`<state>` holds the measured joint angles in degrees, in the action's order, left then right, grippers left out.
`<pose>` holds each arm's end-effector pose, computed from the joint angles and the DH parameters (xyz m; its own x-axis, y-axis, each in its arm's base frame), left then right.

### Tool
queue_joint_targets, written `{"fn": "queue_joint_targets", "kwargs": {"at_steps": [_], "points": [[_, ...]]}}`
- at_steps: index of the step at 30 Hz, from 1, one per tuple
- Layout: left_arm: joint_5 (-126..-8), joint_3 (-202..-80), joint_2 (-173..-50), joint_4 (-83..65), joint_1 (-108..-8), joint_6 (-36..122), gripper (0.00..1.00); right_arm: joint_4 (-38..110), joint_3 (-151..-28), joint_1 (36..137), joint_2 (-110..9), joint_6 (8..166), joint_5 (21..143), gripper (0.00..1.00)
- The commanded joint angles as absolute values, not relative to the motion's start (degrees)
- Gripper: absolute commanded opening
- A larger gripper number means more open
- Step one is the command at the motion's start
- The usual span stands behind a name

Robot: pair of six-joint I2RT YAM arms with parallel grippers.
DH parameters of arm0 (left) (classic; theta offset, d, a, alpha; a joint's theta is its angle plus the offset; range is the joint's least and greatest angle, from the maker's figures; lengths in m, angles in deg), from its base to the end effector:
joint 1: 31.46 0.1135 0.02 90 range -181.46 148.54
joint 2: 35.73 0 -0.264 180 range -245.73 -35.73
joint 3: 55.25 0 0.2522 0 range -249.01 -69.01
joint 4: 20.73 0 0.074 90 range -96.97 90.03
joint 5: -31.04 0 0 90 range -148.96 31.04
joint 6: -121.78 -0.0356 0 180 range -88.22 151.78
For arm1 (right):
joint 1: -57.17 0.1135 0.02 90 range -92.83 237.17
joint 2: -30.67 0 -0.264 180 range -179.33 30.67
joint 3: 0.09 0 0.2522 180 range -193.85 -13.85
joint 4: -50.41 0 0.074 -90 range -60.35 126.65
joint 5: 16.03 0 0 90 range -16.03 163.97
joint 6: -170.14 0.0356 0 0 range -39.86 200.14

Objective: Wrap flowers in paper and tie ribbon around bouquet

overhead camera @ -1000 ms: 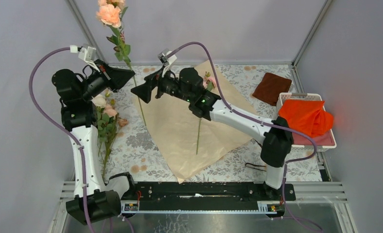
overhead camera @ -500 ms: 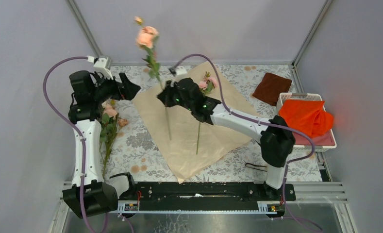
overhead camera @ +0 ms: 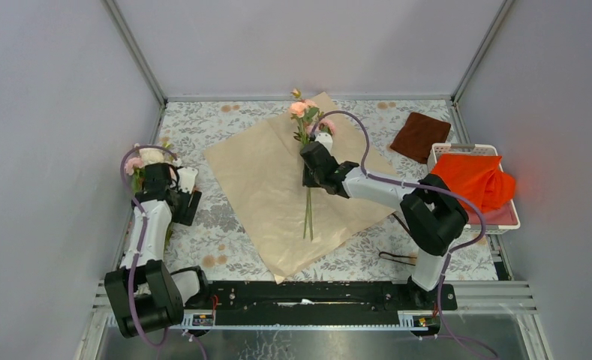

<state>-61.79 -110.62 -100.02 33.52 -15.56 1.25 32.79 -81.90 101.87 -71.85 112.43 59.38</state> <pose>0.1967 0.0542 0.2145 -0.8673 0.2805 -0.4112 0.2187 0.9568 0.1913 0.2894 0.2737 0.2148 -0.6613 0.0729 -0.7466 -0.2212 0.9320 0.2870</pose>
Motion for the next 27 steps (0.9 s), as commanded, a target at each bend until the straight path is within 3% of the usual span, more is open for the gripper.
{"fn": "queue_joint_targets", "kwargs": {"at_steps": [1,6,10,19,27], "points": [[-56.3,-108.6,-98.5,33.7,-13.8,-2.5,0.75,33.1,-83.7,100.6,-74.5,115.8,55.6,0.04],[-55.2,-105.6,-100.9,30.6,-10.6,-4.1,0.66,30.7,-85.2,100.6,-75.2,115.2,55.8,0.39],[-57.1,-105.3,-103.7,29.2,-7.8,-5.1,0.62,29.3,-85.3,100.7,-72.6,113.7,54.0,0.53],[-58.7,-105.1,-111.0,25.7,-5.0,-5.2,0.52,25.7,-85.7,101.4,-66.6,109.2,52.8,0.54],[-60.2,-105.9,-117.1,21.0,-1.9,-4.1,0.51,24.7,-85.4,102.2,-63.3,107.6,51.8,0.54]]}}
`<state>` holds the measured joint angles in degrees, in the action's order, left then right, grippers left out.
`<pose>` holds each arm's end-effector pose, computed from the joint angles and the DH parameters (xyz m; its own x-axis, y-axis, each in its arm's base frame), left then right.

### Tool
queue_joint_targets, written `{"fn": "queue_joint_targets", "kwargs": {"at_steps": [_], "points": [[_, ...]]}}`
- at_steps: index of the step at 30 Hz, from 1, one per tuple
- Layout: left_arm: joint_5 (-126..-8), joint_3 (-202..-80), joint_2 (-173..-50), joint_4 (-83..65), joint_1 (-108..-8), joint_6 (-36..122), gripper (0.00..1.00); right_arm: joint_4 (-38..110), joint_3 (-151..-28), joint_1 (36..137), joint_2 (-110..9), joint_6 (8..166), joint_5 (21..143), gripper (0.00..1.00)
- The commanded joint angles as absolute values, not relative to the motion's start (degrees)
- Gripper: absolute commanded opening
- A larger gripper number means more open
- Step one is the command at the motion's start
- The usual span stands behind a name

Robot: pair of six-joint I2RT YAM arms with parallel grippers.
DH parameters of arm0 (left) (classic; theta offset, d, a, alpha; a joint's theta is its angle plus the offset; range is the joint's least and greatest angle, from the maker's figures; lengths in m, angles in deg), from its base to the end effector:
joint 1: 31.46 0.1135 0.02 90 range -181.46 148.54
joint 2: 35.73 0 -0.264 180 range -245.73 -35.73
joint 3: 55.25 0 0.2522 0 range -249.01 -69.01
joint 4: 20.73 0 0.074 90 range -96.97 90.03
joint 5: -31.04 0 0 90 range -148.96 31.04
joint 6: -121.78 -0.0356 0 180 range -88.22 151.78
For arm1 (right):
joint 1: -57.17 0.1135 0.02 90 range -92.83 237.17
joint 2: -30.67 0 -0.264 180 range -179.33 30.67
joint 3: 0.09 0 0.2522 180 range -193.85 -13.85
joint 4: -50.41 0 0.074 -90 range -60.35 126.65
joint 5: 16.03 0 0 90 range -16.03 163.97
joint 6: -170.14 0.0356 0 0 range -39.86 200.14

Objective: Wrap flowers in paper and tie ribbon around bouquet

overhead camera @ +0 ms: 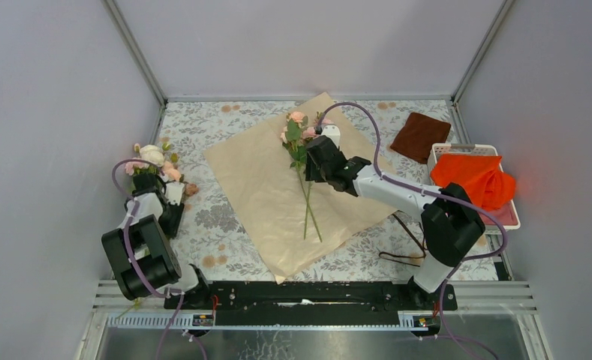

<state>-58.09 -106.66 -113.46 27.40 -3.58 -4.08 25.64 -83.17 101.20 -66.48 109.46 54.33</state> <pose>0.1936 0.1030 0.1541 -0.9662 0.1515 -0.2087 0.1170 0.9787 0.1689 0.2824 0.2564 0.2467 -0.6215 0.0406 -0.7823 -0.1858 0.9625 0.1976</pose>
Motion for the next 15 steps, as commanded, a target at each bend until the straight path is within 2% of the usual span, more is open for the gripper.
{"fn": "queue_joint_targets", "kwargs": {"at_steps": [1,4,6,12,15], "points": [[-60.6,-105.9,-117.5,21.0,-1.7,-4.1,0.47,24.5,-85.4,102.3,-63.0,107.4,51.6,0.54],[-63.6,-106.5,-117.8,23.3,-0.9,-4.4,0.16,24.3,-85.2,102.4,-61.7,107.0,51.4,0.54],[-71.5,-108.5,-116.7,29.0,1.5,-6.2,0.00,24.0,-85.1,102.5,-60.7,106.8,51.3,0.54],[-96.1,-123.6,-110.3,48.4,14.2,-11.3,0.00,22.5,-86.9,103.9,-58.0,105.0,51.4,0.54],[-113.9,-132.2,-108.2,57.8,18.1,-15.7,0.00,22.3,-88.9,105.4,-57.4,103.6,52.8,0.57]]}}
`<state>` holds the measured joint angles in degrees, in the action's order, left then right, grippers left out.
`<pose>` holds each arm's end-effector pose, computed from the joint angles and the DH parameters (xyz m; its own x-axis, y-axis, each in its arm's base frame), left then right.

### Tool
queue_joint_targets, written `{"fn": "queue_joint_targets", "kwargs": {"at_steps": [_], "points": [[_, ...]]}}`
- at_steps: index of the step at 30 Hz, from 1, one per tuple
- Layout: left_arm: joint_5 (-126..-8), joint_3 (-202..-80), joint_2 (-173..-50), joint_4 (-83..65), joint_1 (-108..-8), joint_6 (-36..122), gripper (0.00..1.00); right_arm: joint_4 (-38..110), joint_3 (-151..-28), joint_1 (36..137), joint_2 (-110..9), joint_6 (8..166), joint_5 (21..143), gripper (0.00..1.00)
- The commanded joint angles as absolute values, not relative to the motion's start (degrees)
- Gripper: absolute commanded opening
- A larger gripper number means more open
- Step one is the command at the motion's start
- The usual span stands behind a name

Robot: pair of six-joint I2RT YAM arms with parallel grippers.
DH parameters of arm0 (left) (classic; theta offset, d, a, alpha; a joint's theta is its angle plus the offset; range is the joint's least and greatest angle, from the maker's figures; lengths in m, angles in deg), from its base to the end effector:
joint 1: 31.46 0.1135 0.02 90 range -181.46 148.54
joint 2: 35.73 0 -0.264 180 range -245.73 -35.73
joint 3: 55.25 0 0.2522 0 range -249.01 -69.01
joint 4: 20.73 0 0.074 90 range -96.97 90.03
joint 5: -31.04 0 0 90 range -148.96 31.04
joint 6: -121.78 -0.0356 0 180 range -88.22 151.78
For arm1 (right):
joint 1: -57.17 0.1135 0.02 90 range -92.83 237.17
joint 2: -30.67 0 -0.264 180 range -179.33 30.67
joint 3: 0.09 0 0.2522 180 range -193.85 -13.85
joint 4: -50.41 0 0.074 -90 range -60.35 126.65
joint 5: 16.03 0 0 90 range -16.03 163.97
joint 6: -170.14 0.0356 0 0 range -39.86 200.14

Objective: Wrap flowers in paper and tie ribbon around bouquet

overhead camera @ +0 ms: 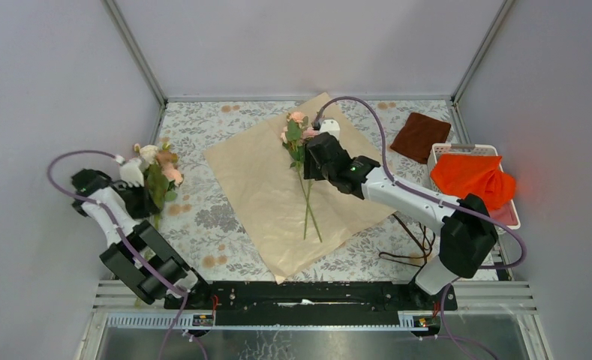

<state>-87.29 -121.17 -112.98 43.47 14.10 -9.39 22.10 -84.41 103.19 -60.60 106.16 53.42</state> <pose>0.1768 0.1562 0.2194 -0.8694 -0.0590 -0.4906 0.0357 0.9828 -0.1814 0.2616 0.2531 0.2850 -0.5685 0.0024 -0.8227 -0.2508 0.9519 0.1761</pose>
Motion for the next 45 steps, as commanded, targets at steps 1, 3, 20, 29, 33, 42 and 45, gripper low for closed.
{"fn": "queue_joint_targets", "kwargs": {"at_steps": [1,3,20,29,33,42,45], "points": [[-122.2,-134.7,-108.1,59.7,18.1,-15.9,0.00,22.7,-89.8,106.2,-57.5,102.6,54.4,0.59],[-134.7,-139.3,-108.2,60.8,18.0,-11.5,0.00,24.6,-92.0,108.4,-58.4,99.8,58.6,0.68],[-153.9,-162.7,-110.4,76.7,0.5,-10.9,0.00,55.0,-108.7,118.4,-73.3,97.6,87.0,1.00],[-151.8,-162.2,-111.9,76.7,-0.5,-12.5,0.00,54.2,-120.3,119.9,-84.7,101.9,87.6,0.83],[-147.9,-161.9,-112.3,76.2,-0.5,-13.1,0.00,48.7,-123.8,119.8,-86.5,104.2,80.1,0.01],[-91.7,-139.3,-105.0,27.5,-4.1,13.5,0.90,38.0,-109.3,114.3,-73.5,105.6,64.6,0.00],[-88.4,-140.1,-107.4,31.5,-4.4,9.8,0.90,28.8,-107.0,111.3,-69.6,106.2,63.9,0.00]]}}
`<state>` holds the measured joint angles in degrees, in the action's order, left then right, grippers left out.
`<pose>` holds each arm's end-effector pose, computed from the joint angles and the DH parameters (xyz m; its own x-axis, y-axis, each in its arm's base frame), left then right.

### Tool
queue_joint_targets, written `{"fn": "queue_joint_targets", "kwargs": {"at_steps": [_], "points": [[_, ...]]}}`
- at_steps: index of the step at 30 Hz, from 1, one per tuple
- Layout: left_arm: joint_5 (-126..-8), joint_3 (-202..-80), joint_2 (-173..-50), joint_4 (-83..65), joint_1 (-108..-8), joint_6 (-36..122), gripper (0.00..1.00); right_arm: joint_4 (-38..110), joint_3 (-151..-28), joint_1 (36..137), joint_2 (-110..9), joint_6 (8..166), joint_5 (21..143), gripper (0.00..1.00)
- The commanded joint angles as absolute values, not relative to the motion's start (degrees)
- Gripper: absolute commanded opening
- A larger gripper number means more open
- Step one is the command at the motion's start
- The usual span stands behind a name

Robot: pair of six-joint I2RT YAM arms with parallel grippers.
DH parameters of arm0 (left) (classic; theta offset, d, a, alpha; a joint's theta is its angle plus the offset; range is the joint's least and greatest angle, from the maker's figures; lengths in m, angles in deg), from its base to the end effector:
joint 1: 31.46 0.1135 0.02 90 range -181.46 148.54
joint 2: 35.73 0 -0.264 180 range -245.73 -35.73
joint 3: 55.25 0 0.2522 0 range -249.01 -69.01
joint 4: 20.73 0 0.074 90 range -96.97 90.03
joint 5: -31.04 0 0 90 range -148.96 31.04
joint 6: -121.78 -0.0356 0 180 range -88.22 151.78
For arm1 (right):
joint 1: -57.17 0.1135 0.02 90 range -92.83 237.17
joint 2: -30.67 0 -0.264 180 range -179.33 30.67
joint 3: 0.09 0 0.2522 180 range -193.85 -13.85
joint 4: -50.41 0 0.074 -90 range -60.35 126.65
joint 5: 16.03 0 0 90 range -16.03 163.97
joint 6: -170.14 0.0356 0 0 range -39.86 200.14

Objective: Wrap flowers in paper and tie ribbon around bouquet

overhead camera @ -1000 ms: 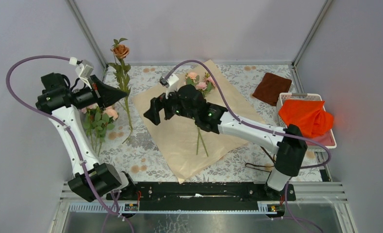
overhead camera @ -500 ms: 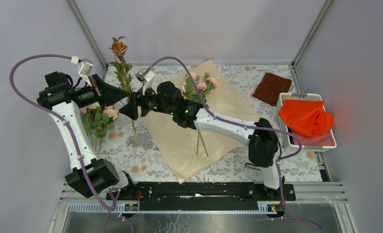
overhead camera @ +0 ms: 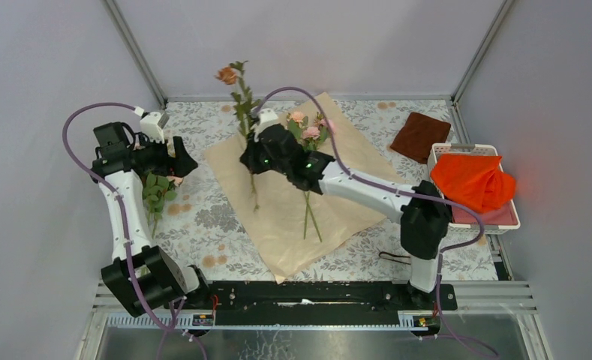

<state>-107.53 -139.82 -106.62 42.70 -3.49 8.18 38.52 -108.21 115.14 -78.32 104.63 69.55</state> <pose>0.2259 0.0898 0.3481 -0.5707 -0.0031 -0.8212 0.3775 0.8870 -0.2657 0.2489 0.3926 0.3351 -0.4405 0.0752 -0.8946 -0.6844 0.6168 0.3888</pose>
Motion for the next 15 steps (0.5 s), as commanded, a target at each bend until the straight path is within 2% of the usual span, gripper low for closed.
{"fn": "queue_joint_targets", "kwargs": {"at_steps": [1,3,7,11,13,15], "points": [[-87.7,-140.4,-108.4,33.2,-4.4,8.4,0.90,25.6,-107.0,110.4,-68.7,106.2,63.9,0.00],[-85.5,-140.1,-109.7,35.7,-4.7,5.9,0.89,18.7,-107.0,108.8,-67.8,106.6,63.8,0.00],[-77.3,-135.6,-109.7,37.1,-4.7,0.6,0.87,13.1,-102.1,101.7,-68.2,109.8,73.5,0.00],[-66.2,-128.3,-107.5,38.0,-4.7,-6.0,0.87,11.2,-99.6,98.8,-72.0,109.5,70.0,0.00],[-61.6,-123.7,-106.2,37.5,-4.0,-9.5,0.87,10.2,-101.0,97.3,-75.4,109.2,70.3,0.05],[-60.3,-121.0,-106.0,36.7,-1.4,-12.5,0.86,10.2,-101.7,96.1,-78.2,109.4,70.8,0.17]]}}
